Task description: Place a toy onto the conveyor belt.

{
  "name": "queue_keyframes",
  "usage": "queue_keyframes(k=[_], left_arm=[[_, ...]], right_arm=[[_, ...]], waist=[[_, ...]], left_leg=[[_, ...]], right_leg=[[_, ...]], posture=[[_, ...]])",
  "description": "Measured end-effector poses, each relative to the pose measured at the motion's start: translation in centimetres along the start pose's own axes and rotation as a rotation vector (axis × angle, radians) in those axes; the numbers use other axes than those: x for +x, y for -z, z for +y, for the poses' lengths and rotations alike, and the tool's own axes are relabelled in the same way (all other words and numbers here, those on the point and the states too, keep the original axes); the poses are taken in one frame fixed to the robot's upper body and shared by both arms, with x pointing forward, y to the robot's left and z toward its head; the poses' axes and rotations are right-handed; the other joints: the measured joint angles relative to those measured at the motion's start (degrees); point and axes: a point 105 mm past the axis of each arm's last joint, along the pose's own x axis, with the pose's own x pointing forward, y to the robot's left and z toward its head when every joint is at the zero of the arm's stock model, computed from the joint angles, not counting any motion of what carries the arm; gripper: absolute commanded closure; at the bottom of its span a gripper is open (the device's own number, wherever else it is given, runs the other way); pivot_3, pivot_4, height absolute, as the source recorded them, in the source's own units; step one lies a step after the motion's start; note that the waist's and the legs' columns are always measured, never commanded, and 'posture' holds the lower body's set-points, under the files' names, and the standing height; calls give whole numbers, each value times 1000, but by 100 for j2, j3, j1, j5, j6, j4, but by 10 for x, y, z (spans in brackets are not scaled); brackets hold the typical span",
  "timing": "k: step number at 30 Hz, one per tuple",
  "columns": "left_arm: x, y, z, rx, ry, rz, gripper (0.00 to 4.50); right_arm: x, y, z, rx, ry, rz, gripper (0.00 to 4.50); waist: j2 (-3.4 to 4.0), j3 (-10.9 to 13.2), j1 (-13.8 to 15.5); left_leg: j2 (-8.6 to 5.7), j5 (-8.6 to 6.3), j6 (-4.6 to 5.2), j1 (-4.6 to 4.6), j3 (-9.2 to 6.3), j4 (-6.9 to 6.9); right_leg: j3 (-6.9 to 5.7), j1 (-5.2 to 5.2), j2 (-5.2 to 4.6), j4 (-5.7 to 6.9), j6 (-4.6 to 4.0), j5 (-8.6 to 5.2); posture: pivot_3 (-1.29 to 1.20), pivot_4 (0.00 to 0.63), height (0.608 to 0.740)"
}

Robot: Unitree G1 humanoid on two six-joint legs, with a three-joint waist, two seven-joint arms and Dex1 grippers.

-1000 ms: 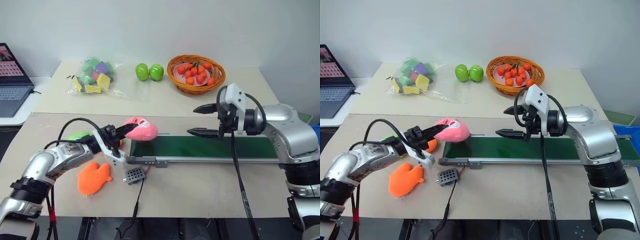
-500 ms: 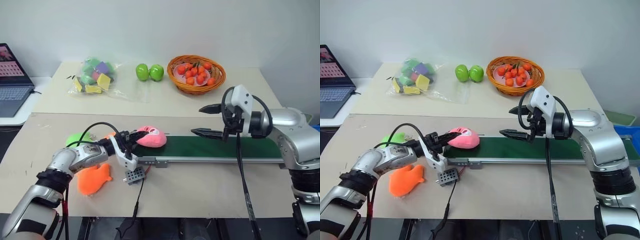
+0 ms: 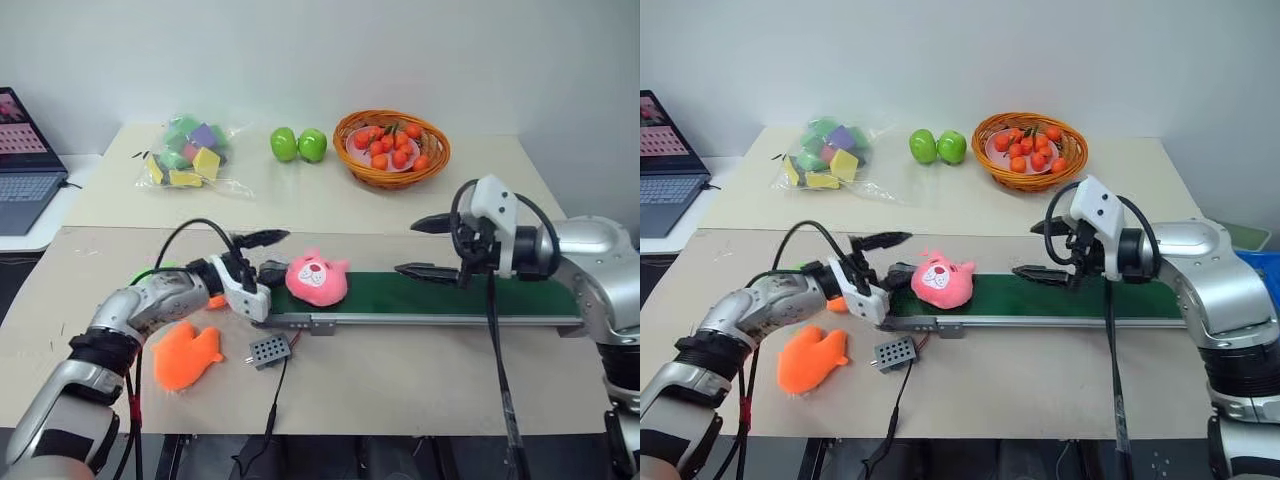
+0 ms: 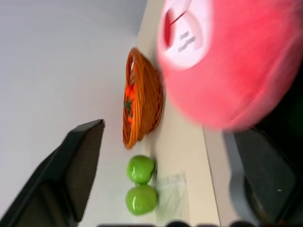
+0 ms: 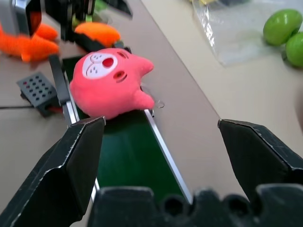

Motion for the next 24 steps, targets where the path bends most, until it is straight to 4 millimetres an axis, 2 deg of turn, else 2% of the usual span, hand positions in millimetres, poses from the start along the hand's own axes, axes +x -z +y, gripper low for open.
queue_keyframes(k=[4, 7, 8, 9, 10, 14, 16, 19, 24], left_arm=[[-3, 11, 30, -137, -83, 68, 68], [-6, 18, 48, -426, -111, 86, 68], [-7, 18, 49, -562, -101, 74, 68], [-8, 17, 49, -628, -90, 66, 68], [-10, 12, 46, -792, -52, 38, 68], [-21, -12, 33, -1211, 174, -35, 68], [-33, -25, 41, -1373, 275, -84, 68], [-40, -34, 47, -1440, 350, -101, 68], [-43, -32, 69, -1414, 347, -106, 68]], right_arm=[[-3, 2, 1, 0, -20, 21, 0], [-7, 5, 1, 2, -38, 43, 0], [-9, 6, 1, 4, -43, 50, 0], [-9, 6, 0, 6, -45, 53, 0], [-9, 6, 1, 6, -51, 54, 0], [-12, 8, -2, 10, -57, 68, 0], [-14, 6, -5, -6, -53, 74, 0], [-15, 3, -6, -26, -57, 72, 0], [-15, 1, -6, -29, -59, 68, 0]], waist=[[0, 0, -3], [0, 0, -9], [0, 0, -16], [0, 0, -20], [0, 0, -33], [1, 1, -60], [3, 1, -49], [3, 1, -36], [3, 1, -10]], left_leg=[[1, 0, 0, 0, 0, 4], [2, 0, 1, 0, -1, 8], [2, -2, 3, 0, -1, 9], [2, -3, 5, 0, -1, 10], [2, -3, 6, 0, -2, 10], [2, -5, 10, 0, -6, 14], [2, -5, 10, 10, -7, 14], [1, -5, 10, 10, -8, 15], [-1, -5, 9, 8, -7, 14]], right_leg=[[0, 0, 1, 3, 0, 0], [1, 0, 0, 6, 1, -1], [2, 0, 1, 6, 2, -1], [2, 0, 1, 6, 3, -2], [2, 0, 1, 6, 3, -2], [6, 0, 3, 10, 7, -5], [7, 8, 3, 10, 8, -6], [7, 10, 4, 9, 8, -6], [7, 10, 4, 5, 7, -6]], posture=[[0, 150, 738], [0, 150, 738], [0, 150, 738], [0, 150, 738], [0, 150, 738], [0, 150, 738], [0, 150, 738], [0, 150, 738], [0, 150, 738]])
